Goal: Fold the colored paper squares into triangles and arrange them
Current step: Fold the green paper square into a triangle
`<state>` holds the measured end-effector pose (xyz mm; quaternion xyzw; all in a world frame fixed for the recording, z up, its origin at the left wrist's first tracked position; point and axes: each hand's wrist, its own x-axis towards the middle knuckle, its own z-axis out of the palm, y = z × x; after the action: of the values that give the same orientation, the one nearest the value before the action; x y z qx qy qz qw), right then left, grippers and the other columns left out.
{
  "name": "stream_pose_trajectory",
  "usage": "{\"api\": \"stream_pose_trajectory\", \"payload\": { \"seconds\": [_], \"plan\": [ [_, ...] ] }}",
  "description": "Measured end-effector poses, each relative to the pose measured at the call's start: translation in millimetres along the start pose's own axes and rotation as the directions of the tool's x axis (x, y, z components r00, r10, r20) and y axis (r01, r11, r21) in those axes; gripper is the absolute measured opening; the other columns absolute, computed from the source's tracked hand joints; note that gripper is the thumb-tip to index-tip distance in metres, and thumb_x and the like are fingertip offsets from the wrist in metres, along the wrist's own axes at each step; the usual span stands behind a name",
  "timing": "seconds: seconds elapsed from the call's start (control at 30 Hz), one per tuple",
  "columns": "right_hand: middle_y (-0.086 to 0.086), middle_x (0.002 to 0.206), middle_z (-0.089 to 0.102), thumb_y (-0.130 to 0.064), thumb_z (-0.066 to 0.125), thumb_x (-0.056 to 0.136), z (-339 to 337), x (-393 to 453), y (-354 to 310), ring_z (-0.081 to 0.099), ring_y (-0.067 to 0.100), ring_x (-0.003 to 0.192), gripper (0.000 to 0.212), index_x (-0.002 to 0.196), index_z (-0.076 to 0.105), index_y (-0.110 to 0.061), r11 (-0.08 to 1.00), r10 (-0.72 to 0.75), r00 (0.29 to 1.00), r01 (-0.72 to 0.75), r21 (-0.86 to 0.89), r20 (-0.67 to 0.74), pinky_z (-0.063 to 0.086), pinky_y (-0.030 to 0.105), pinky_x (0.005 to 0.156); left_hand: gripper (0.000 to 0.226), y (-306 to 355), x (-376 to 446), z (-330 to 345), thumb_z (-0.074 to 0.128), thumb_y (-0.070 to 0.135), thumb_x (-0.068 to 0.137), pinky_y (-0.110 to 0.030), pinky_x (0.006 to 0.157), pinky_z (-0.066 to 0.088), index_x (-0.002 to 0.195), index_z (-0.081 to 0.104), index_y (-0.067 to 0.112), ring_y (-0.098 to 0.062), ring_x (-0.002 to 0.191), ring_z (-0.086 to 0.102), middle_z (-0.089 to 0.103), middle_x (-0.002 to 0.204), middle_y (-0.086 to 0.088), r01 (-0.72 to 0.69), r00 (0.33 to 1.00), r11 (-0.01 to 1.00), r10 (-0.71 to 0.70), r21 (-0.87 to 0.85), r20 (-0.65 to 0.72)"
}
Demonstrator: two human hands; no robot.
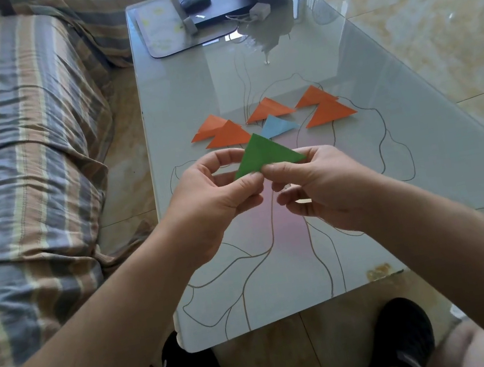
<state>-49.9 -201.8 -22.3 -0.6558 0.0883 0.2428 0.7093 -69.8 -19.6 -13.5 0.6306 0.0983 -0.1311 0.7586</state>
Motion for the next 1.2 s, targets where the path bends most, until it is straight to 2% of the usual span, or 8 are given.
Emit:
{"api": "stream_pose_trajectory", "payload": {
  "seconds": [0.27,0.33,0.43,0.57,0.73,0.93,1.07,1.2],
  "plan": [
    [0.004,0.077,0.07,-0.026,0.081,0.086,-4,1,-4,0.064,0.02,0.066,0.017,0.094,0.073,-0.013,1.0,-0.009,0.999,0.009,-0.004,0.053,0.05,0.031,0.063,0.039,7,1,-5,0.081,0.016,0.077,-0.031,0.074,0.061,0.113,0.068,0.012,-0.019,0.077,0.073,0.076,0.084,-0.01,0.009,1.0,0.993,-0.008,0.12,-0.009],
    [0.005,0.078,0.07,-0.025,0.081,0.088,-4,2,-4,0.063,0.02,0.065,0.014,0.082,0.07,-0.016,1.0,-0.012,0.999,0.012,-0.008,0.045,0.049,0.031,0.063,0.034,8,2,-7,0.082,0.013,0.08,-0.032,0.074,0.061,0.111,0.069,0.012,-0.019,0.075,0.072,0.075,0.082,-0.009,0.017,0.999,0.992,-0.013,0.127,-0.034],
    [0.007,0.074,0.069,-0.021,0.08,0.089,-4,3,-3,0.061,0.02,0.064,0.026,0.07,0.062,-0.018,1.0,-0.009,1.0,0.009,-0.017,0.025,0.047,0.029,0.061,0.03,6,3,-8,0.082,0.01,0.081,-0.033,0.073,0.062,0.108,0.069,0.011,-0.02,0.073,0.071,0.074,0.079,-0.009,0.042,0.998,0.991,-0.035,0.128,-0.052],
    [0.006,0.075,0.07,-0.027,0.083,0.086,-3,3,-3,0.062,0.019,0.063,0.025,0.076,0.063,-0.016,1.0,-0.002,1.0,0.002,-0.027,0.006,0.047,0.03,0.061,0.053,9,4,-10,0.086,0.022,0.064,-0.034,0.073,0.062,0.112,0.07,0.011,-0.021,0.073,0.072,0.074,0.08,-0.011,0.055,0.997,0.988,-0.046,0.146,-0.062],
    [0.006,0.071,0.068,-0.026,0.081,0.087,-4,4,-3,0.061,0.02,0.062,0.03,0.069,0.058,-0.018,1.0,0.008,1.0,-0.008,-0.007,-0.025,0.047,0.031,0.06,0.062,9,5,-14,0.088,0.021,0.059,-0.038,0.077,0.062,0.118,0.069,0.012,-0.023,0.075,0.073,0.076,0.083,-0.013,0.064,0.995,0.983,-0.05,0.174,-0.083],
    [0.005,0.076,0.067,-0.032,0.076,0.092,-6,3,-8,0.061,0.02,0.064,0.027,0.071,0.063,-0.02,0.999,-0.007,1.0,0.007,0.044,-0.013,0.046,0.031,0.061,0.052,8,6,-15,0.084,0.019,0.066,-0.039,0.079,0.063,0.115,0.07,0.016,-0.022,0.076,0.074,0.077,0.083,-0.012,0.064,0.995,0.979,-0.047,0.193,-0.089],
    [0.007,0.071,0.063,-0.028,0.07,0.097,-4,2,-10,0.06,0.023,0.063,0.038,0.061,0.059,-0.021,0.998,0.016,1.0,-0.015,0.066,-0.023,0.045,0.031,0.061,0.033,7,7,-14,0.078,0.009,0.086,-0.04,0.08,0.063,0.116,0.069,0.016,-0.022,0.078,0.074,0.079,0.09,-0.013,0.087,0.994,0.976,-0.072,0.198,-0.081],
    [0.006,0.068,0.063,-0.033,0.069,0.098,-2,1,-11,0.059,0.022,0.061,0.038,0.063,0.062,-0.02,0.994,0.048,0.997,-0.043,0.1,-0.055,0.046,0.031,0.061,0.023,6,6,-12,0.069,0.007,0.096,-0.042,0.085,0.063,0.118,0.068,0.014,-0.022,0.079,0.074,0.08,0.091,-0.013,0.089,0.994,0.97,-0.072,0.226,-0.085]
  ]
}}
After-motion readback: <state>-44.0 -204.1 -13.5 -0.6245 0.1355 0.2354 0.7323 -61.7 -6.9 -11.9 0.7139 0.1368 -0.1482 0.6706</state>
